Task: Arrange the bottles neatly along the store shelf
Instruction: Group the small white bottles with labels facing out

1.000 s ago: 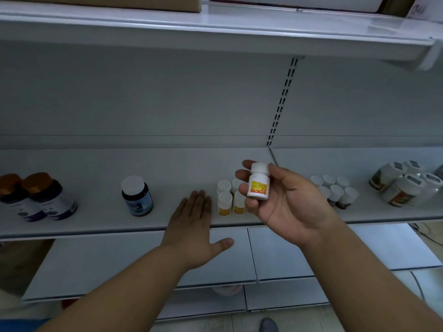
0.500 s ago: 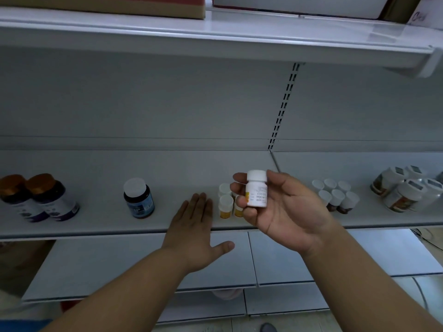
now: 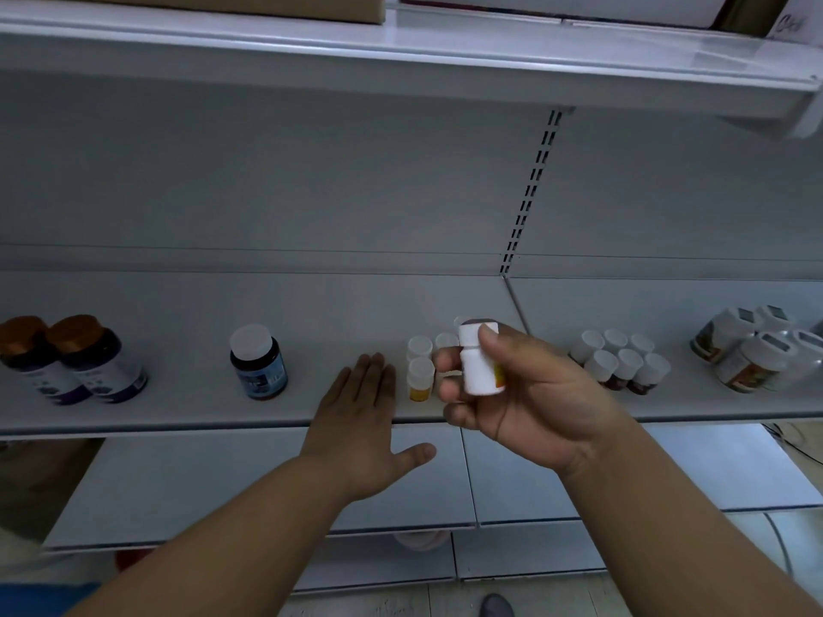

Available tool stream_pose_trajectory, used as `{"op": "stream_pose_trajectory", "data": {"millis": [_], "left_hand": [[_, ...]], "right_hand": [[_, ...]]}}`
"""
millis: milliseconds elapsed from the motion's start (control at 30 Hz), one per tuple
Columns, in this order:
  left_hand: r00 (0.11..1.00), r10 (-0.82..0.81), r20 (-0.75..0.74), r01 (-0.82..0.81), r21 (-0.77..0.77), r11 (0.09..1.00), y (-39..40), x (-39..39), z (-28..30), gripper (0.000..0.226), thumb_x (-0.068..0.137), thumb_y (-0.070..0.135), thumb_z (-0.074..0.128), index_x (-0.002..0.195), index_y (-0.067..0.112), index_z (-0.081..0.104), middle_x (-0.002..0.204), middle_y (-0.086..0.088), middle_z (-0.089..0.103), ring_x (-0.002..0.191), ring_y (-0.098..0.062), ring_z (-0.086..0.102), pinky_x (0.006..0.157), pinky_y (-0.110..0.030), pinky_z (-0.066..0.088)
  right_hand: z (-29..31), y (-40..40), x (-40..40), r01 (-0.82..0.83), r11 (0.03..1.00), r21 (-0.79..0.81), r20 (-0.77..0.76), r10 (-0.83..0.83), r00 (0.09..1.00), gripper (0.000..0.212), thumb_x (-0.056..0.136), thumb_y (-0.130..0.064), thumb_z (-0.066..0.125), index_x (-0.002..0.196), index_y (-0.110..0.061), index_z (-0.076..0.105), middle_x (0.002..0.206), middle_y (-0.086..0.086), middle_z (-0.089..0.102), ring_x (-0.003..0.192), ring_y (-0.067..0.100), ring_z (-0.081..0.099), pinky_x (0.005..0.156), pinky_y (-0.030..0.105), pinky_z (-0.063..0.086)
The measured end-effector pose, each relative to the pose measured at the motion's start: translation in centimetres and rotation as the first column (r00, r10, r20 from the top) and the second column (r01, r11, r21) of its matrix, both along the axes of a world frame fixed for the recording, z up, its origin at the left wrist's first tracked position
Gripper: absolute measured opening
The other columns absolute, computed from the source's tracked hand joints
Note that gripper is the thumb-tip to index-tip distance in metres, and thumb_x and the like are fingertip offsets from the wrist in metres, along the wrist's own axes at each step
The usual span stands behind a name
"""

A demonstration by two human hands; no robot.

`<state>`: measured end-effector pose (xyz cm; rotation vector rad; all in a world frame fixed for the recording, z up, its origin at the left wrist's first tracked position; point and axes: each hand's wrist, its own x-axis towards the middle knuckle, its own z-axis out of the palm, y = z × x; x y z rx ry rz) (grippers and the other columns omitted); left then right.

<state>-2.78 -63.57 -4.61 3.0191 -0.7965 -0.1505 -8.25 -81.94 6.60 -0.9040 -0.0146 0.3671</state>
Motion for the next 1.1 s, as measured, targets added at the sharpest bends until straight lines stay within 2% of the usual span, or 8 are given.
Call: {"op": "stream_pose_trajectory", "data": {"millis": [67,200,533,667,800,933,1000,1100], "left_hand": [[1.0,-0.001,0.002,0.001,0.004,1.0,0.0,0.0,0.0,0.113,0.078,0.088,0.018,0.156,0.012,-0.013,0.163,-0.009,-0.02,0.149,-0.022,-0.021,0.115,-0.035,-0.018],[1.0,0.004,0.007,-0.004,0.0,1.0,0.0,0.0,-0.2,0.113,0.078,0.088,0.017,0.156,0.012,-0.012,0.163,-0.009,-0.019,0.149,-0.022,-0.021,0.116,-0.035,-0.018],[1.0,0.012,-0.005,-0.012,-0.009,1.0,-0.1,0.0,-0.1,0.113,0.078,0.088,0.017,0.155,0.013,-0.014,0.163,-0.008,-0.022,0.149,-0.02,-0.022,0.113,-0.033,-0.02],[1.0,0.016,-0.009,-0.016,-0.018,1.0,-0.1,0.0,-0.1,0.113,0.078,0.088,0.018,0.155,0.013,-0.014,0.162,-0.006,-0.022,0.149,-0.02,-0.022,0.114,-0.032,-0.019],[0.999,0.014,-0.033,-0.015,-0.028,1.0,0.1,0.4,-0.4,0.115,0.075,0.091,0.014,0.156,0.013,-0.013,0.163,-0.006,-0.021,0.149,-0.019,-0.02,0.119,-0.034,-0.014],[0.976,0.07,-0.204,-0.11,-0.189,0.976,0.7,-0.5,1.7,0.111,0.074,0.086,0.025,0.157,0.02,-0.007,0.164,0.004,-0.014,0.15,-0.012,-0.013,0.114,-0.023,-0.011],[0.952,0.142,-0.27,-0.24,-0.376,0.895,1.5,-2.1,2.7,0.11,0.069,0.088,0.031,0.157,0.028,0.002,0.163,0.013,0.002,0.15,-0.008,0.002,0.116,-0.02,0.0],[0.94,0.274,-0.201,-0.34,-0.559,0.756,3.5,-6.0,3.7,0.104,0.065,0.095,0.032,0.152,0.038,0.024,0.152,0.021,0.028,0.138,0.002,0.026,0.114,-0.021,0.023]], "right_hand": [[0.0,0.1,0.0,-0.022,0.999,0.047,-0.003,0.022,1.0,0.037,0.08,-0.029,0.074,0.102,-0.012,0.051,0.089,0.016,0.059,0.07,0.025,0.056,0.062,0.034,0.045],[0.0,-0.3,0.1,-0.022,0.996,0.081,-0.09,0.029,0.996,0.043,0.092,-0.032,0.044,0.119,-0.001,0.058,0.094,0.014,0.057,0.079,0.024,0.054,0.066,0.031,0.043],[-0.3,-0.8,-0.2,0.031,0.999,0.014,0.007,-0.031,0.999,0.033,0.084,-0.013,0.051,0.116,-0.004,0.055,0.096,0.02,0.058,0.082,0.03,0.059,0.065,0.034,0.046],[-0.5,-1.2,-0.1,0.036,0.991,-0.127,0.073,-0.026,0.997,0.036,0.083,-0.008,0.052,0.118,-0.001,0.054,0.098,0.017,0.062,0.089,0.032,0.063,0.075,0.038,0.053],[-0.8,-1.9,0.6,0.061,0.894,-0.444,0.217,0.041,0.975,0.038,0.085,-0.016,0.058,0.123,-0.009,0.057,0.113,0.011,0.07,0.108,0.029,0.064,0.094,0.039,0.05],[-0.2,-1.9,1.6,0.042,0.818,-0.573,0.277,0.146,0.95,0.036,0.082,-0.017,0.064,0.118,-0.013,0.059,0.113,0.007,0.07,0.108,0.023,0.065,0.083,0.025,0.051],[-0.1,-1.5,2.3,0.049,0.77,-0.636,0.308,0.195,0.931,0.03,0.084,-0.014,0.068,0.112,-0.018,0.061,0.109,0.003,0.071,0.104,0.019,0.066,0.084,0.029,0.052],[-0.3,0.4,2.9,0.084,0.659,-0.748,0.39,0.334,0.858,0.029,0.085,-0.012,0.071,0.105,-0.029,0.06,0.102,-0.008,0.07,0.096,0.012,0.066,0.087,0.034,0.053]]}}
